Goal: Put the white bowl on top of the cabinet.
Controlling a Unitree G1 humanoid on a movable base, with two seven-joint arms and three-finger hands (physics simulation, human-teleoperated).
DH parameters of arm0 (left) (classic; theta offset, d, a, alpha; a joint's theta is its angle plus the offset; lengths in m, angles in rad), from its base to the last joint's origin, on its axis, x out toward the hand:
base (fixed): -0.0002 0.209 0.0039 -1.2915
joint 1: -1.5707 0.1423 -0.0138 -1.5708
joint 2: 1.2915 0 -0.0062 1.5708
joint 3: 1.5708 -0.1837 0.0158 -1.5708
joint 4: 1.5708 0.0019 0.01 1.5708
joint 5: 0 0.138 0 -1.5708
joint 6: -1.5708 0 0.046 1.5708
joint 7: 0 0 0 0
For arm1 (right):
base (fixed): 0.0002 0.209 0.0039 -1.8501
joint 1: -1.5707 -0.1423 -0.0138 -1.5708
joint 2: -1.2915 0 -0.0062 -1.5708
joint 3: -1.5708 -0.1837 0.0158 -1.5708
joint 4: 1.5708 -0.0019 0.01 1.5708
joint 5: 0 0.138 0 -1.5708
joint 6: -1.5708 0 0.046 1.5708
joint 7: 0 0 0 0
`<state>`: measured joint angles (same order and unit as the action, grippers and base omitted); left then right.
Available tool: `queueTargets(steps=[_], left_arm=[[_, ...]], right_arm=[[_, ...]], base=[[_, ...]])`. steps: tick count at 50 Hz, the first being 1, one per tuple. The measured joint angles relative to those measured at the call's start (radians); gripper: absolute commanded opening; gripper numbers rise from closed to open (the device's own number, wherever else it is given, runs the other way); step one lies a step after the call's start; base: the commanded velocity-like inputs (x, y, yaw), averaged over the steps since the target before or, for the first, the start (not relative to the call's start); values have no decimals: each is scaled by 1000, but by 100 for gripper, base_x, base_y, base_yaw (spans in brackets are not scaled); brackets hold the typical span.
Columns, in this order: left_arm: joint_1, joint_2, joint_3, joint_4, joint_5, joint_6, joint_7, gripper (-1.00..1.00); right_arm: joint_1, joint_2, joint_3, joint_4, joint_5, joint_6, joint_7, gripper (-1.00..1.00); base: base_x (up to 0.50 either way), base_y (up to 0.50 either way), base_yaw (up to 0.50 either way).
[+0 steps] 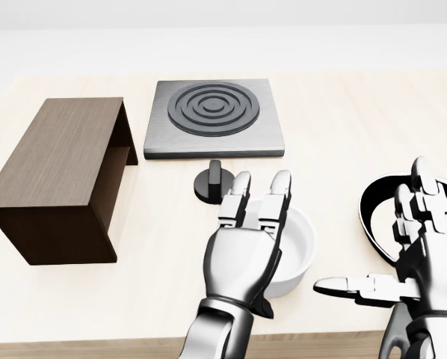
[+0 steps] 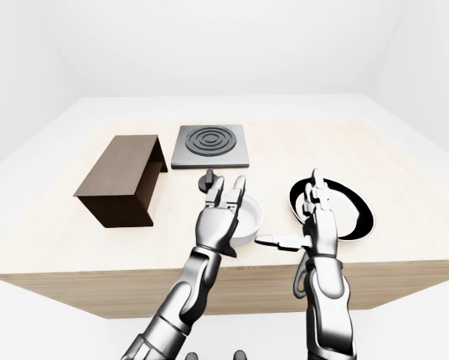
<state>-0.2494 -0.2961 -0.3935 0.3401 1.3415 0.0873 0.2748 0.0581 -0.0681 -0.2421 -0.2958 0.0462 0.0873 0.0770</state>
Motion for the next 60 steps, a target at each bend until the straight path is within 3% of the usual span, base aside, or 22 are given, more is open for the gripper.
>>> queueTargets(steps=[23, 60], left_arm=[[-114, -15, 55, 294, -4, 0, 77, 100], [-209, -16, 96, 491, -38, 0, 113, 100]], right_arm=[[-3, -4, -14, -15, 15, 0, 0, 100], [7, 1, -14, -31, 16, 0, 9, 100]], base=[[0, 0, 0], [0, 0, 0]])
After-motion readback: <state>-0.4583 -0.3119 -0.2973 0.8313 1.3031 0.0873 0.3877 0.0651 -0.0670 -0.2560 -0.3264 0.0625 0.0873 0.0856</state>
